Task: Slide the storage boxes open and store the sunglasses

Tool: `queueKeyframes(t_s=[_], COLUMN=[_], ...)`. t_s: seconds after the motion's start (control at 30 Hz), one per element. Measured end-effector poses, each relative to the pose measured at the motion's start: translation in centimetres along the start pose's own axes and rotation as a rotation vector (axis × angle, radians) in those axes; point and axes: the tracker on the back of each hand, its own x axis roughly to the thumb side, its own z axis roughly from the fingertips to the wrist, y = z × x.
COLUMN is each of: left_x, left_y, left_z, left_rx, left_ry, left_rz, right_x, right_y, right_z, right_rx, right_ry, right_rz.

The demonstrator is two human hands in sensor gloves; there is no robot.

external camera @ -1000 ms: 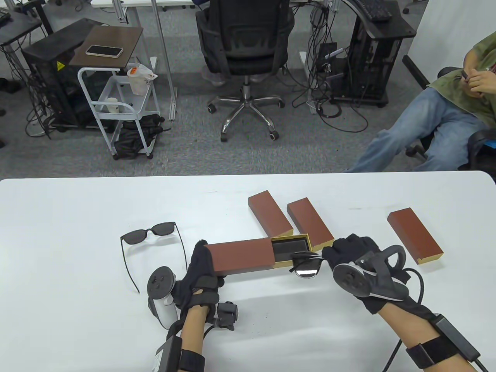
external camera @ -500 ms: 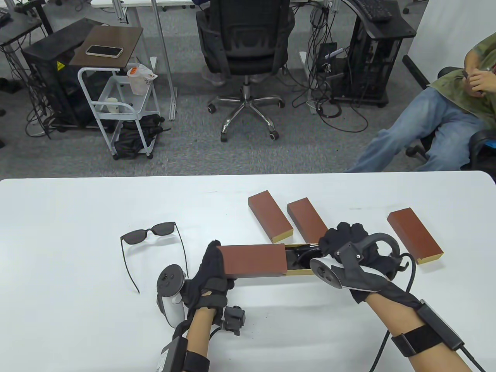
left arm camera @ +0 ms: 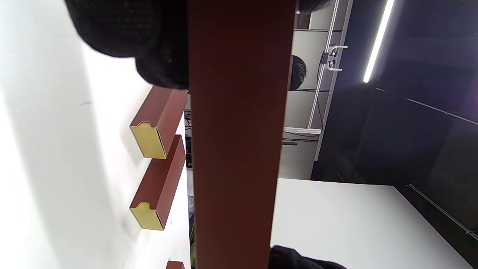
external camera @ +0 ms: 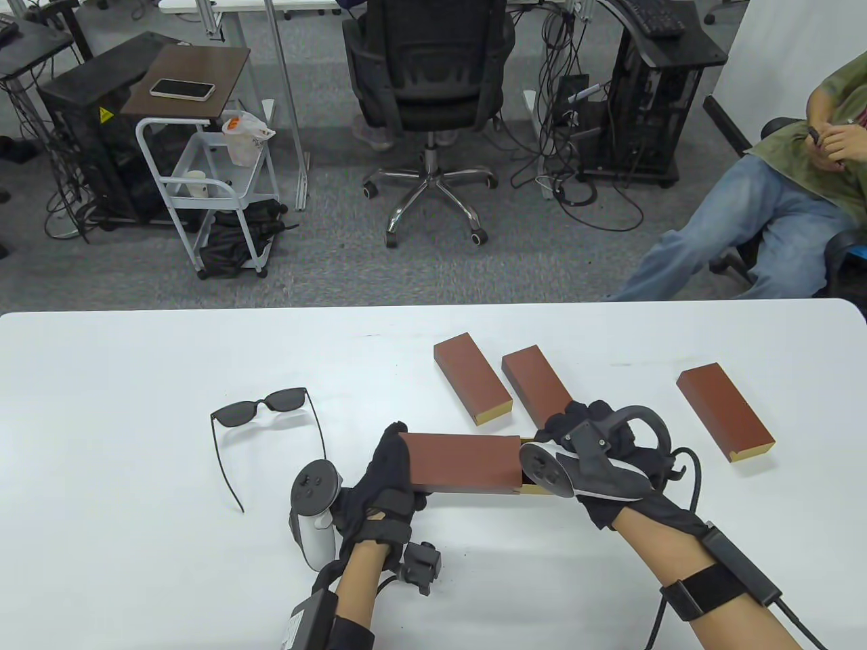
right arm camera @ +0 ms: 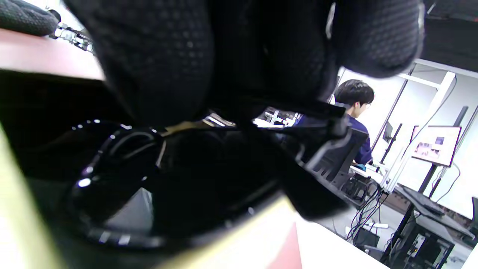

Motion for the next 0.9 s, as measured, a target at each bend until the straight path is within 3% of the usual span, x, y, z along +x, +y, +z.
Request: queueKeyframes(t_s=[0.27,0.6,0.73,0.83,0.9], left_x=[-0.2,-0.4,-0.4,-0.5,-0.6], left_y=[-0.1,0.5,0.7,0.9,1.1], left_z=[0.0,-0.1,-0.1,-0.1,-0.1], left_rx=[-0.008,0.019,0.033,0.043,0.049], left_ry=[0.004,0.008,0.007,0.006,0.005], left_rz=[0.015,-0.002,-0.002,-0.003,0.005], right_x=[0.2,-1.3,-3.6,-5.6,-7.0], right_y=[0.4,1.8,2.6,4.6,7.1], right_z=[-0.4,0.6,1.6,2.4,3.3], right_rx=[-0.012,-0.084,-0.182,-0.129,-0.054], right_ry=[0.022,0.095,0.223,0.382,0.513], right_rz=[-0.051,-0.269,-0.4,-0.569,-0.806])
